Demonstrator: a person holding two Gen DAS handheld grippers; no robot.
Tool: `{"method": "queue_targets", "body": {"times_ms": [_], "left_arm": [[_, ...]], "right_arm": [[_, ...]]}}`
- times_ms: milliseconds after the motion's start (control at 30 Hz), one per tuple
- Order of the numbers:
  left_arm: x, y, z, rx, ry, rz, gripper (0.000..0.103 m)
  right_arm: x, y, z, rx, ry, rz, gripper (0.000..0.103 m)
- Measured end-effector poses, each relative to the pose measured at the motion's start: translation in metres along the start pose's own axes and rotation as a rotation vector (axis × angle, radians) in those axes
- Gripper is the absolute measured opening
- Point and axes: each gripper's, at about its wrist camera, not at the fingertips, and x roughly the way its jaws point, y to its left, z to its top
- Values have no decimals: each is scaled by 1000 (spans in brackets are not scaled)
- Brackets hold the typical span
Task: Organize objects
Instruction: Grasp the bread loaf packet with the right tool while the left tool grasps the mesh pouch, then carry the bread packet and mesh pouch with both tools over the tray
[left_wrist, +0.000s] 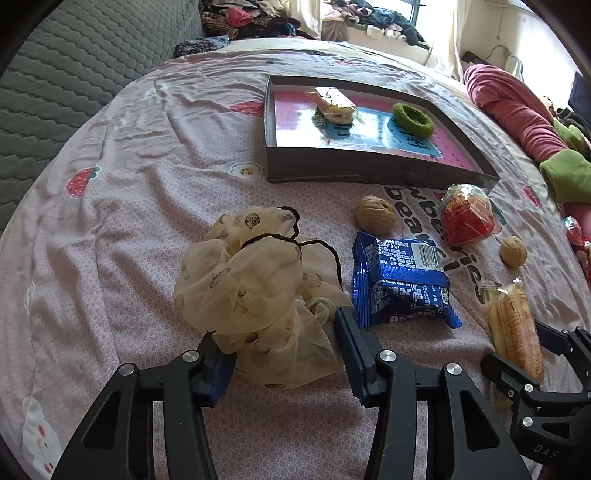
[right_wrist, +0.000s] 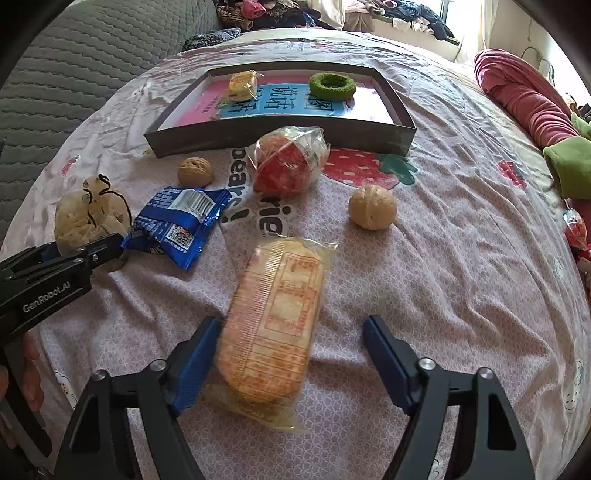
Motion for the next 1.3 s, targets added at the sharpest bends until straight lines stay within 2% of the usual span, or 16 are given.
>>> {"method": "queue_targets", "body": {"times_ms": [67,133,200,233,367,800,1300], "left_arm": [[0,-1,0,1,2,-8,40],[-2,-1,1,1,-4,-17,34],[-3,-1,2,-4,-4,-35,23],[-3,-2,1,-8,-2,-41,21],[-5,-2,1,-21,-8,-65,12],[-29,-5,2,-16,-41,-83,10],[-86,-23,18,21,-128,-65,10]], "right_arm": [[0,2,0,-10,1,-1,70],[-1,3,1,-12,0,11,61],[-3,5,0,-19,-2,20,53],[-4,6,0,-21,-1,26,48],[-6,7,-2,-29,-4,44,45],[-27,9,-5,-37,-39,88,43],[-73,5,4,-43,-126,116,43]]}}
